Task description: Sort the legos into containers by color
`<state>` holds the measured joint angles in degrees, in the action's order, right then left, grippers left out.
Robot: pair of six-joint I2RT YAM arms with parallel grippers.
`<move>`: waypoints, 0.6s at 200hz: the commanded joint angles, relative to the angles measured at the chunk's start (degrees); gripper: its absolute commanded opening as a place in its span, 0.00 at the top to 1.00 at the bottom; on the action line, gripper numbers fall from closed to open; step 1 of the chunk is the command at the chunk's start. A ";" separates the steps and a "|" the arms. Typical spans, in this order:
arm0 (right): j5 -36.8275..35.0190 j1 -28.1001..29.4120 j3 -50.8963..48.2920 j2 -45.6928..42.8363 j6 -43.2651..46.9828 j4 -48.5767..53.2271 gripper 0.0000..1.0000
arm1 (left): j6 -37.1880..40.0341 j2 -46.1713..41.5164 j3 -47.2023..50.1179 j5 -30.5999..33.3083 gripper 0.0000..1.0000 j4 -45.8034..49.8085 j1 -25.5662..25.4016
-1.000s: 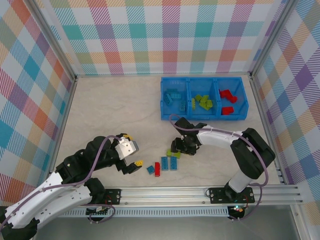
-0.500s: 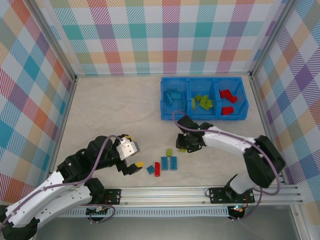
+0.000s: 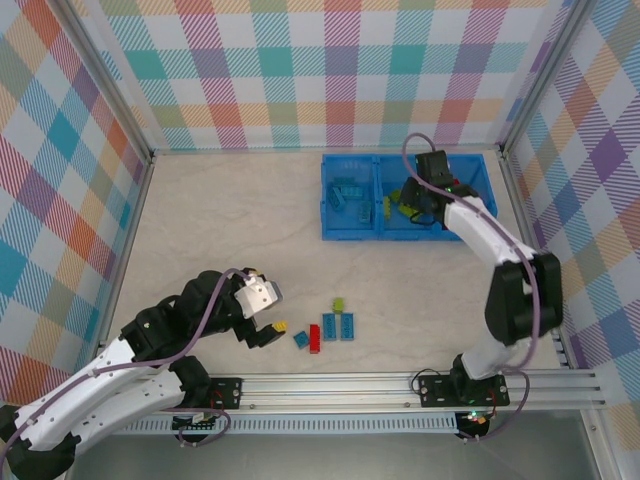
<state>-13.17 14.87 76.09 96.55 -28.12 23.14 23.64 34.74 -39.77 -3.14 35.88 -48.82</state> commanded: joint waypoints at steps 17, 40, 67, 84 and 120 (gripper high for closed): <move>1.58 -0.64 12.11 9.68 4.06 4.67 0.45 | -0.35 -1.55 0.57 3.05 0.00 -0.80 0.73; 3.18 -0.64 13.11 8.37 3.64 4.95 0.43 | -0.43 -2.95 1.03 4.35 0.00 -1.41 0.81; 6.46 -0.61 10.28 3.11 3.16 5.34 0.42 | -0.61 -4.22 1.19 6.25 0.00 -2.03 1.08; 10.92 -0.38 6.82 -1.68 3.11 6.02 0.40 | -0.59 -4.29 1.28 6.41 0.00 -2.29 1.25; 16.90 3.96 -5.84 -13.94 2.99 5.17 0.34 | 0.63 -3.16 1.95 5.86 0.00 -1.91 1.75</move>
<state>-2.33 15.51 76.90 89.34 -25.65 27.38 23.46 30.96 -39.00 2.26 35.07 -48.10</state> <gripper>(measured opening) 0.650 0.998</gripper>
